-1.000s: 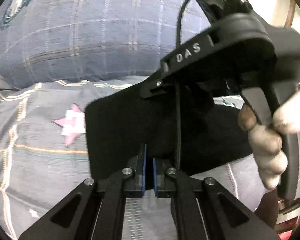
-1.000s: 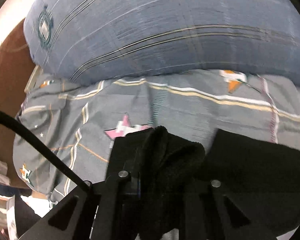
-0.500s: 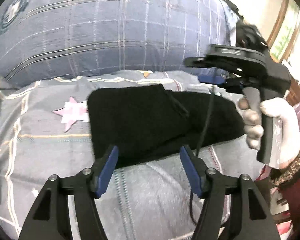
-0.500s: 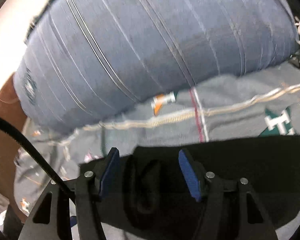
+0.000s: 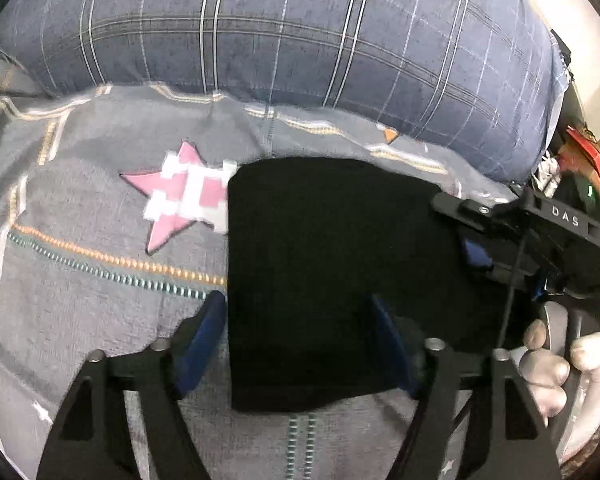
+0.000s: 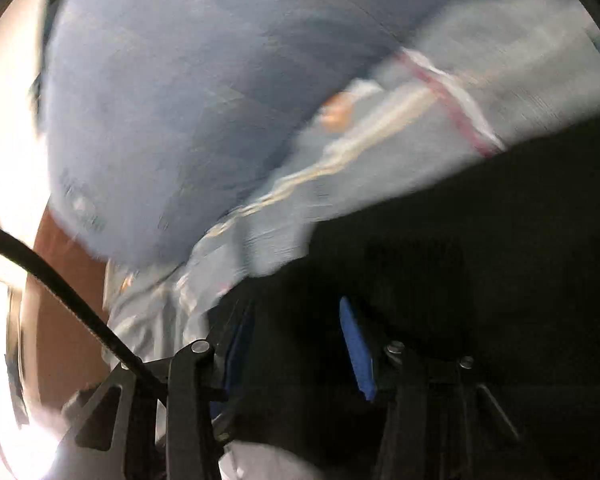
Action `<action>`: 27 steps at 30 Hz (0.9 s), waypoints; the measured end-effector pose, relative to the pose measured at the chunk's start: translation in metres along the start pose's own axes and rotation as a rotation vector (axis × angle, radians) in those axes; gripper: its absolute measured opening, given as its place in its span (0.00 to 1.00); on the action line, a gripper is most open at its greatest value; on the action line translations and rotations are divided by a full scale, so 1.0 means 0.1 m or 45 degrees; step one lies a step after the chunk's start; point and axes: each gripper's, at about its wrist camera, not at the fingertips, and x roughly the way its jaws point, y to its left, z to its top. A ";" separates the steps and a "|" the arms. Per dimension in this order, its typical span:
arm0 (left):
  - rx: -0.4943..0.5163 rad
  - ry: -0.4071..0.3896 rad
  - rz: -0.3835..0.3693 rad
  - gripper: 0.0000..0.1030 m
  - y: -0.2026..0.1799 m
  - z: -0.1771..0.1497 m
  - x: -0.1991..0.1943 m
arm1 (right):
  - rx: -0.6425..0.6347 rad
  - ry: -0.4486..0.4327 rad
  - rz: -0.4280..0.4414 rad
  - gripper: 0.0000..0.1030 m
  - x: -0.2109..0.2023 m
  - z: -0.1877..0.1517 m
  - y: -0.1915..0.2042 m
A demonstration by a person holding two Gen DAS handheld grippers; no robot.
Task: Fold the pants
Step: 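Release the pants with the right gripper and pull both grippers back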
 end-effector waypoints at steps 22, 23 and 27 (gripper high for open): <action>0.113 -0.261 0.213 0.73 -0.25 -0.71 -1.22 | -0.113 -0.244 -0.037 0.49 -1.18 -1.31 -0.28; 0.132 -0.285 0.246 0.73 -0.29 -0.76 -1.29 | -0.117 -0.235 -0.044 0.49 -1.14 -1.38 -0.24; 0.215 -0.396 0.384 0.73 -0.43 -0.91 -1.55 | -0.210 -0.234 -0.096 0.49 -1.14 -1.58 -0.07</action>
